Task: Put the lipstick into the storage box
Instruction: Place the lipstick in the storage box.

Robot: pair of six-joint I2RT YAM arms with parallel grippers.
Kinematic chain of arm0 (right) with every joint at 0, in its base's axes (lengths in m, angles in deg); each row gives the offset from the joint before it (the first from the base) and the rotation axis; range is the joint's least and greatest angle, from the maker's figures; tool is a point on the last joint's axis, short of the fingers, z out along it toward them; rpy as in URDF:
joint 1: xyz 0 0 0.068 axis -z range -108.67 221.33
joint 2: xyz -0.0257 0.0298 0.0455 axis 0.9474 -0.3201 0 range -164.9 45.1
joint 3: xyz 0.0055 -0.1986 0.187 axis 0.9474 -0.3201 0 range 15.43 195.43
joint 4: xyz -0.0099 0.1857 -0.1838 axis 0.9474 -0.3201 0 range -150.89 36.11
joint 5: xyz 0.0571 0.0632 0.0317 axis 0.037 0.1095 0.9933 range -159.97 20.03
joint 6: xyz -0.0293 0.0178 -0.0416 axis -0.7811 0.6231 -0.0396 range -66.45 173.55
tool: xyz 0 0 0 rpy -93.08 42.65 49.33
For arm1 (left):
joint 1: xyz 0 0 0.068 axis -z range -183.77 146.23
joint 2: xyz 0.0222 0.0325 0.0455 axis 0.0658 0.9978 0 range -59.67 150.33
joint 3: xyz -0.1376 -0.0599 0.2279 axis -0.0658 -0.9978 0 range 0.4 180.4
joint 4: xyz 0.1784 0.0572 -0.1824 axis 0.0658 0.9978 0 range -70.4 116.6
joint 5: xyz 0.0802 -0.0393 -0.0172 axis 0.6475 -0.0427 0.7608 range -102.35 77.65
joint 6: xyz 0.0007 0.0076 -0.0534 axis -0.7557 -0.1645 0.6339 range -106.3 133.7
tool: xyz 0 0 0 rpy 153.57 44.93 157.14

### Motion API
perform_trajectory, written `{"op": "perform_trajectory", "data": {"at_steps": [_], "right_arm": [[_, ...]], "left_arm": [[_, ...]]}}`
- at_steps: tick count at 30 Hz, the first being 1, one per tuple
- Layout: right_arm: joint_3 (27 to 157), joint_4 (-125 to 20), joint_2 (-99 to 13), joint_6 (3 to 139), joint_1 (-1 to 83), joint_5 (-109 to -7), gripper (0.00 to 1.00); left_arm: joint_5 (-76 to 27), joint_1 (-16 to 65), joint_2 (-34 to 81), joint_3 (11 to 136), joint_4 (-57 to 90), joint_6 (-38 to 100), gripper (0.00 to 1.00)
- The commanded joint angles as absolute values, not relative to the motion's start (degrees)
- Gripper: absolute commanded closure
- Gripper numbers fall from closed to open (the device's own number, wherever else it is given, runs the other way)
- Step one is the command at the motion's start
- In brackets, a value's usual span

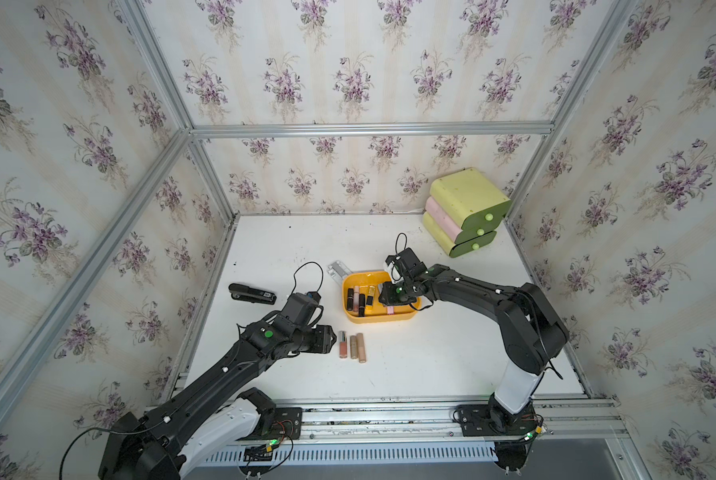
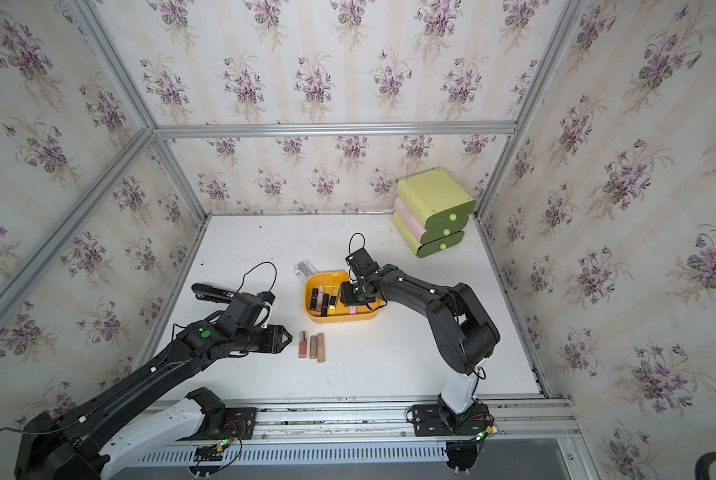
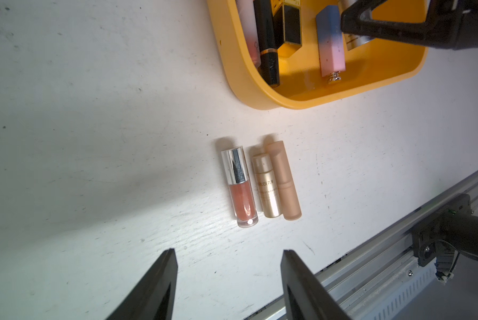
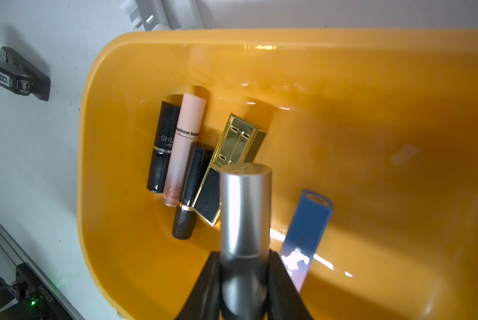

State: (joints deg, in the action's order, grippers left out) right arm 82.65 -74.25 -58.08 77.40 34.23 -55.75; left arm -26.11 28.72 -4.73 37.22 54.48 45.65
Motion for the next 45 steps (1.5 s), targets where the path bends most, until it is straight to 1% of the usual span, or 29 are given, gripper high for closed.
{"op": "perform_trajectory", "data": {"at_steps": [1,12,17,21,31,36,45], "right_arm": [[83.0,-72.7,-58.8,77.7,34.3,-55.0,0.83],[83.1,-71.8,-60.9,78.0,34.4,-54.4,0.82],[83.2,-71.6,-61.5,78.2,34.4,-54.3,0.77],[83.1,-71.6,-61.8,78.1,34.6,-54.3,0.7],[82.7,-71.6,-61.7,77.9,34.7,-54.1,0.63],[82.9,-71.6,-61.3,77.8,34.8,-54.0,0.62],[82.6,-71.9,-57.9,77.3,34.8,-53.9,0.57]], "left_arm": [[-27.4,28.3,-3.9,37.0,52.5,44.7,0.41],[-29.2,28.1,-2.0,36.5,51.0,44.7,0.4],[-29.6,28.1,-1.5,36.1,50.6,44.7,0.4],[-29.9,28.1,-1.1,36.2,50.5,44.7,0.4],[-30.5,28.1,0.0,36.8,50.3,44.6,0.4],[-30.7,28.1,0.3,37.0,50.4,44.6,0.4],[-31.2,28.1,0.1,37.5,50.8,44.9,0.4]]}}
